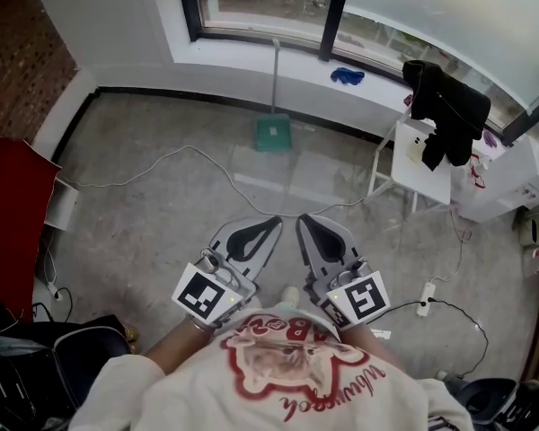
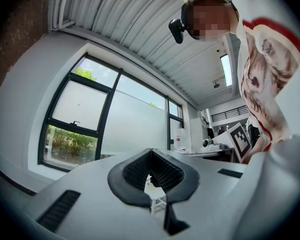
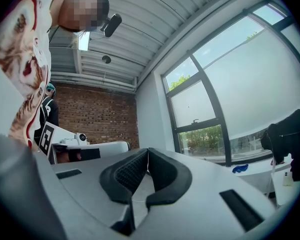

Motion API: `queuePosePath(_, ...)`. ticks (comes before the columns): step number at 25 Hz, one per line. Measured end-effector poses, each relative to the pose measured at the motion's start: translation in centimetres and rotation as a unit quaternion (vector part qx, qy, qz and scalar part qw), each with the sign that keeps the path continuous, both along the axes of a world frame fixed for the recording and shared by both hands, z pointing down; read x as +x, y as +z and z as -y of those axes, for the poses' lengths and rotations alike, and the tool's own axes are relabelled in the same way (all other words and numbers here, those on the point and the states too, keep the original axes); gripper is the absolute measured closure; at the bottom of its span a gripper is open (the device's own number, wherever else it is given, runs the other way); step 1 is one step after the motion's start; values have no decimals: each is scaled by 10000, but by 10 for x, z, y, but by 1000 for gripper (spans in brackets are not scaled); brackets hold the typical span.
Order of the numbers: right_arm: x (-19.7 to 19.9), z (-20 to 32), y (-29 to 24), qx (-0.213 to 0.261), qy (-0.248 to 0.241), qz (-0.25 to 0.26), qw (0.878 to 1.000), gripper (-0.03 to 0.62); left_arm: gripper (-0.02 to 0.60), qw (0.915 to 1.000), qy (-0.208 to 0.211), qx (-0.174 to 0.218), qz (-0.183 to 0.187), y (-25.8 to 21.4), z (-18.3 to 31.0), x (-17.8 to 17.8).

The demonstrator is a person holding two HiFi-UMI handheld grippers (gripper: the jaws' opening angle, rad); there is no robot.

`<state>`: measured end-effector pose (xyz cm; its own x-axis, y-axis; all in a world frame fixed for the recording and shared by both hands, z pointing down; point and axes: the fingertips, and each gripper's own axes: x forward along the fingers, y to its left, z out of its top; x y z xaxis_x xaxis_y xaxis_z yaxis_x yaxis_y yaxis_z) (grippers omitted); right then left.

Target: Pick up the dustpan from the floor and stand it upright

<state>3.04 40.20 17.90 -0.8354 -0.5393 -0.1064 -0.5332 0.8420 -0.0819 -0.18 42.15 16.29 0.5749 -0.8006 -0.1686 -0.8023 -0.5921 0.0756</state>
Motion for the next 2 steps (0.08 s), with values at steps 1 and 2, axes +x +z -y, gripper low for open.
queuePosePath(1,2,1,-1,11,4,26,10000,569,560,10000,8,6,1,-1,1,2)
queuePosePath(2,4,3,-3,21,7,51,10000,569,561,10000,16,12,2,-2,3,4)
